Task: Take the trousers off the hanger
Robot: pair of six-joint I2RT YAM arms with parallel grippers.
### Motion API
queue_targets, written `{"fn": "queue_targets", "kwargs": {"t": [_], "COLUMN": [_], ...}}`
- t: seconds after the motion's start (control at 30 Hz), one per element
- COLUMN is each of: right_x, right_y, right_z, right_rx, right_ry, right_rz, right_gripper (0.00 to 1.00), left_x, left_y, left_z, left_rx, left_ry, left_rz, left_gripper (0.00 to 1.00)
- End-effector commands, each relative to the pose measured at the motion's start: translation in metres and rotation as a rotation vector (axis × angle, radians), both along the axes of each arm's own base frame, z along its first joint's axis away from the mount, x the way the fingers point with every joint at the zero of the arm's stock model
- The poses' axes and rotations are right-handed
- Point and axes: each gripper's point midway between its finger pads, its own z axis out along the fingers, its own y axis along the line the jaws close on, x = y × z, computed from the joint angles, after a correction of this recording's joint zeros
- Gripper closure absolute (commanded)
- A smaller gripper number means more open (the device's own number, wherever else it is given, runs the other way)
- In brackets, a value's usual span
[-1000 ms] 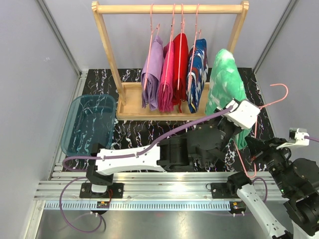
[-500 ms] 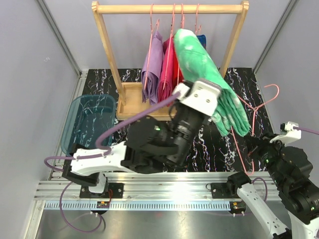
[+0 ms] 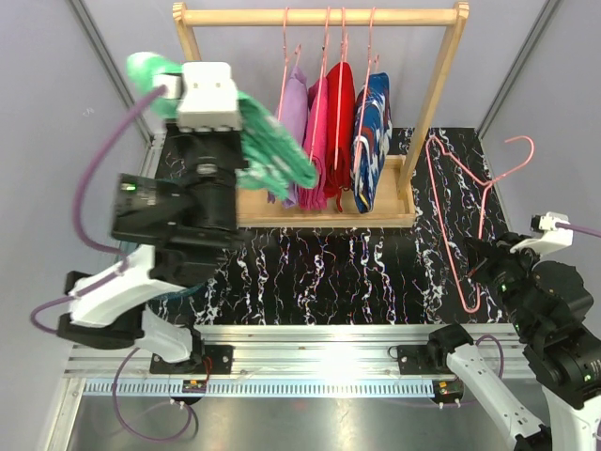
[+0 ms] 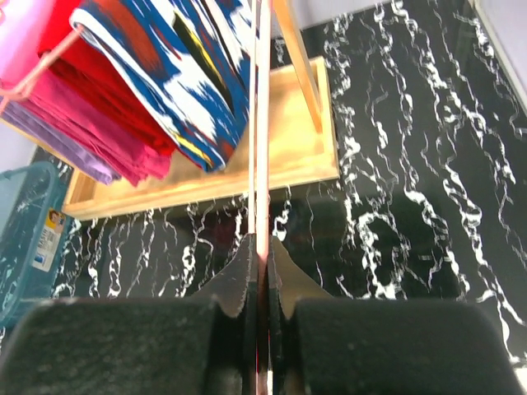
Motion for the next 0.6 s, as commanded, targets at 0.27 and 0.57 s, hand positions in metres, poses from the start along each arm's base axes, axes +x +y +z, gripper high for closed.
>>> {"fn": "queue_targets", "kwargs": {"t": [0.27, 0.57], "right_x": [0.020, 0.010], "right_y": [0.022, 0.036], "right_z": [0.054, 0.068], "right_rx": [0.058, 0.124], "right_ry": [-0.184, -0.238], "right_rz": [0.083, 0.167], "right_gripper": [1.00, 1.00], "left_x": [-0.011, 0.020], "left_y": [0.189, 0.206], "left_z": [-0.073, -0.155], "left_rx": [-0.086, 0.135], "left_ry": [0.141, 0.234], "left_rz": [0.377, 0.520], "left_gripper": [1.00, 1.00]}}
